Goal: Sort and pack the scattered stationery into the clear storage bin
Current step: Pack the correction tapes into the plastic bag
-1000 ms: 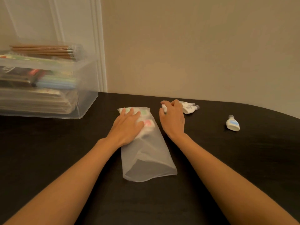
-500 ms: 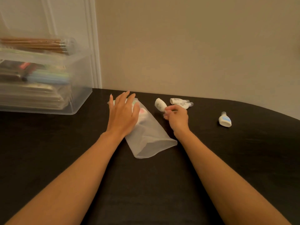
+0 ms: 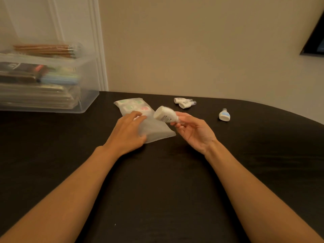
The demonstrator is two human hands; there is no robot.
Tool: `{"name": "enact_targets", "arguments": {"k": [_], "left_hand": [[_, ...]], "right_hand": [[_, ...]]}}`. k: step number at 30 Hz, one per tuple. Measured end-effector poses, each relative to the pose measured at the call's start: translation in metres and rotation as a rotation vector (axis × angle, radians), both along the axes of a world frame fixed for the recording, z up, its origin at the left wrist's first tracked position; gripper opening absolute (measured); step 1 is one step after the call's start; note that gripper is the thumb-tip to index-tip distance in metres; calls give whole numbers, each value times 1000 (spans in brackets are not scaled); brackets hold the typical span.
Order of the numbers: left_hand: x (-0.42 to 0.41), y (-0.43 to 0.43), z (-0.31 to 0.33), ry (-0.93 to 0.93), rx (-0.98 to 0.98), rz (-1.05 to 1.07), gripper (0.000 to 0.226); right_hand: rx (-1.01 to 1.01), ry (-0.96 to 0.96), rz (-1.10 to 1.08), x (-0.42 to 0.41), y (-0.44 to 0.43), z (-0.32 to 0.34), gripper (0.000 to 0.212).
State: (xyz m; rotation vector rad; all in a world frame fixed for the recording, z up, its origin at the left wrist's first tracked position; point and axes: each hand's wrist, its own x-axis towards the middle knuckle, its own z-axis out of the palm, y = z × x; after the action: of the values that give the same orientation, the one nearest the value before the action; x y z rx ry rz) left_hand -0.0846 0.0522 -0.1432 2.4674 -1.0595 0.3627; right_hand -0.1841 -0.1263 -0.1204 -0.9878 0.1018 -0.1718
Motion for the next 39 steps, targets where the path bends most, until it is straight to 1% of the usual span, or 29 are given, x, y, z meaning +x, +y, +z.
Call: {"name": "enact_targets", "arguments": {"k": [3,5,6,7,12,14,15,17,19,21,22,26,27,29,31,34,36,39], "left_hand": [[1,-4,-1,82,-127,164,43],[2,-9,2,126,-230,216,22],[2,-11,3,135,-278,226,15],[1,-14,5,139,-309,228,13],[-4,-18,4,107,-302,156,14],[-4,-18,4,91,-318,154,12],[-4,-18,4,93,-328,151,11],[-6,-20,6,123,-340,134,8],[-7,-20,9,174,-300,127,13],[-7,-20,12,209,-198,159,17],[-7,-21,12,208,-154,187,18],[-4,-23,7,168,-66,298,34],[-3,-23,6,158,-46,307,30],[-1,-21,5,134,-35,303,14],[-3,-21,8,104,-77,289,12],[-16,-23,15,27,-148,221,21],[-29,-24,20,-21,-172,128,22],[-45,-22,23,-54,-252,8,9]], "right_hand": [[-361,68,47,-4,7,-2,19],[-491,117,20,-2,12,-4,19],[-522,138,-7,0,13,-6,19],[-533,149,-41,1,14,-7,19],[-446,125,-219,6,14,-8,18],[-505,142,-272,8,14,-10,18],[-602,165,-301,11,15,-12,19],[-902,204,-353,16,18,-17,20],[-1156,192,-371,21,21,-19,22],[-1311,194,-378,24,21,-20,22],[-1354,210,-384,25,20,-21,21],[-1397,256,-371,26,20,-21,18],[-1413,249,-373,26,21,-21,18],[-1425,219,-377,25,26,-21,17],[-1432,174,-389,25,32,-19,17],[-1478,103,-468,24,38,-14,15],[-1482,66,-543,22,40,-11,11],[-1451,48,-580,19,40,-11,13]]}}
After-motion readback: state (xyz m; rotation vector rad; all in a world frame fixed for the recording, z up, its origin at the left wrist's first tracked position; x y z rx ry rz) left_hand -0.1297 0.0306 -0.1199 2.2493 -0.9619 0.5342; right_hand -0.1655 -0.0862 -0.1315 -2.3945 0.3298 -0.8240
